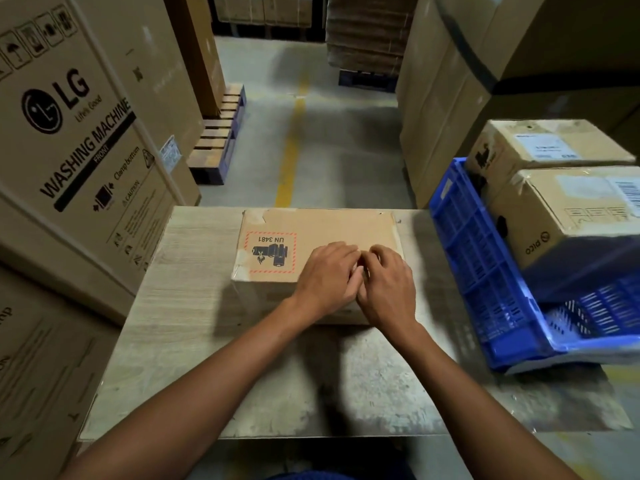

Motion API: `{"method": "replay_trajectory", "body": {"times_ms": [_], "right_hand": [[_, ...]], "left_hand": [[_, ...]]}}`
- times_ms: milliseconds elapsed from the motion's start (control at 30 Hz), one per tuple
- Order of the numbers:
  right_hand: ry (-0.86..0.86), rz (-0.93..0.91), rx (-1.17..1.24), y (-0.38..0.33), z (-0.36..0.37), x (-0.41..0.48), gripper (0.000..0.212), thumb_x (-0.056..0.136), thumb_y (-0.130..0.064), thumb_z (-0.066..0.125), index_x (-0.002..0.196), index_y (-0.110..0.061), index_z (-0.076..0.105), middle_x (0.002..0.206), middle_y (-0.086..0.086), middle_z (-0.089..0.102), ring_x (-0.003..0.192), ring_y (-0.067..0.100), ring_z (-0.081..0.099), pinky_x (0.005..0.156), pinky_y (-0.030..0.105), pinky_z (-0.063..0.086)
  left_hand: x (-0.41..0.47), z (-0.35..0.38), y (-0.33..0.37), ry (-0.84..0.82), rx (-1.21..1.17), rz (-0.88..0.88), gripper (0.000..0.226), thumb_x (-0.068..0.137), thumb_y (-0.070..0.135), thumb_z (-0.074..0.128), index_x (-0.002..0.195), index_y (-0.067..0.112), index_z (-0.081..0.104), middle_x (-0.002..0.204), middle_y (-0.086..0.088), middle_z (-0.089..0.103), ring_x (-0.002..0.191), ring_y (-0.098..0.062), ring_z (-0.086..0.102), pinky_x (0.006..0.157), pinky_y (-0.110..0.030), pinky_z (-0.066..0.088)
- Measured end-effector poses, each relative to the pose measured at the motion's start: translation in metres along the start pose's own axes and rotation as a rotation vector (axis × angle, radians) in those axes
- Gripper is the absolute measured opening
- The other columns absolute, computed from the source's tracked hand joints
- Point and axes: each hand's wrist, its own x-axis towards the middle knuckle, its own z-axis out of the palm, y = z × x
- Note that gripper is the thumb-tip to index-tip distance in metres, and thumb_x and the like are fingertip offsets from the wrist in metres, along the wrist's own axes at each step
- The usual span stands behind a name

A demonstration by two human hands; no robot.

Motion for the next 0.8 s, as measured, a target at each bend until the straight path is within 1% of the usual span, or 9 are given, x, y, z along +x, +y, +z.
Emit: {"method": "replay_trajectory", "body": {"times_ms": [133, 233, 300, 333, 467, 567, 633, 700, 800], "right_hand": [[-0.109, -0.002, -0.073, 0.004, -0.009, 0.022, 0.024, 0.086, -0.036, 0.055, 0.099, -0.017, 0.064, 0.105, 0.004, 0.059, 0.098, 0.027, 0.054, 0.079, 0.040, 0.040], [-0.192, 0.001, -0.130, 0.003, -0.011, 0.045, 0.038, 0.096, -0.040, 0.049, 0.126, -0.018, 0.059, 0.135, 0.008, 0.055, 0.126, 0.028, 0.048, 0.099, 0.046, 0.038], [-0.271, -0.032, -0.140, 0.004, -0.003, 0.050, 0.051, 0.101, -0.042, 0.036, 0.144, -0.016, 0.047, 0.158, 0.008, 0.037, 0.146, 0.028, 0.032, 0.115, 0.049, 0.027], [-0.300, -0.040, -0.141, 0.005, 0.001, 0.050, 0.057, 0.101, -0.044, 0.028, 0.149, -0.015, 0.042, 0.162, 0.008, 0.031, 0.150, 0.028, 0.026, 0.118, 0.049, 0.022], [-0.278, -0.041, -0.161, 0.007, 0.005, 0.048, 0.072, 0.095, -0.051, 0.013, 0.149, -0.016, 0.043, 0.161, 0.008, 0.034, 0.150, 0.028, 0.028, 0.118, 0.050, 0.023], [-0.151, -0.013, -0.131, 0.006, 0.003, 0.038, 0.061, 0.095, -0.050, 0.028, 0.137, -0.017, 0.057, 0.152, 0.008, 0.048, 0.143, 0.028, 0.040, 0.112, 0.050, 0.033], [-0.074, 0.029, -0.101, 0.005, 0.003, 0.032, 0.047, 0.094, -0.047, 0.039, 0.125, -0.019, 0.061, 0.144, 0.008, 0.054, 0.136, 0.028, 0.045, 0.103, 0.048, 0.041], [-0.050, 0.093, -0.110, 0.004, 0.003, 0.027, 0.038, 0.094, -0.045, 0.045, 0.119, -0.020, 0.059, 0.143, 0.010, 0.050, 0.135, 0.029, 0.043, 0.099, 0.047, 0.042], [-0.027, 0.325, -0.013, 0.005, 0.004, 0.022, 0.046, 0.094, -0.048, 0.052, 0.129, -0.017, 0.054, 0.148, 0.015, 0.045, 0.132, 0.036, 0.043, 0.098, 0.049, 0.042]], "left_hand": [[0.020, -0.013, -0.004, -0.122, 0.018, -0.013, 0.036, 0.092, 0.034, 0.044, 0.108, 0.014, 0.069, 0.114, -0.001, 0.068, 0.108, -0.024, 0.057, 0.090, -0.044, 0.045], [0.034, -0.011, -0.017, -0.158, 0.046, -0.070, 0.041, 0.099, 0.036, 0.045, 0.130, 0.015, 0.062, 0.146, -0.003, 0.053, 0.133, -0.025, 0.045, 0.106, -0.046, 0.037], [0.039, -0.006, -0.026, -0.211, 0.090, -0.143, 0.049, 0.102, 0.040, 0.039, 0.144, 0.017, 0.050, 0.159, -0.001, 0.037, 0.145, -0.024, 0.031, 0.116, -0.046, 0.026], [0.038, -0.004, -0.029, -0.224, 0.095, -0.164, 0.051, 0.103, 0.041, 0.036, 0.148, 0.017, 0.045, 0.162, 0.001, 0.032, 0.148, -0.023, 0.026, 0.119, -0.045, 0.022], [0.035, -0.002, -0.030, -0.226, 0.059, -0.160, 0.052, 0.105, 0.043, 0.033, 0.152, 0.020, 0.039, 0.164, 0.003, 0.026, 0.150, -0.020, 0.020, 0.121, -0.045, 0.015], [0.028, -0.007, -0.031, -0.215, 0.095, -0.196, 0.052, 0.105, 0.046, 0.033, 0.151, 0.022, 0.039, 0.165, 0.000, 0.023, 0.152, -0.022, 0.015, 0.122, -0.048, 0.011], [0.019, -0.015, -0.039, -0.174, 0.148, -0.347, 0.055, 0.104, 0.048, 0.033, 0.153, 0.023, 0.033, 0.166, -0.004, 0.017, 0.154, -0.025, 0.008, 0.122, -0.055, 0.007], [0.009, -0.027, -0.055, -0.101, 0.210, -0.540, 0.059, 0.103, 0.051, 0.034, 0.155, 0.023, 0.028, 0.166, -0.008, 0.015, 0.154, -0.030, 0.005, 0.120, -0.060, 0.006], [-0.005, -0.049, -0.079, -0.023, 0.173, -0.755, 0.061, 0.102, 0.049, 0.041, 0.154, 0.022, 0.027, 0.164, -0.014, 0.016, 0.151, -0.036, 0.012, 0.117, -0.062, 0.014]]}}
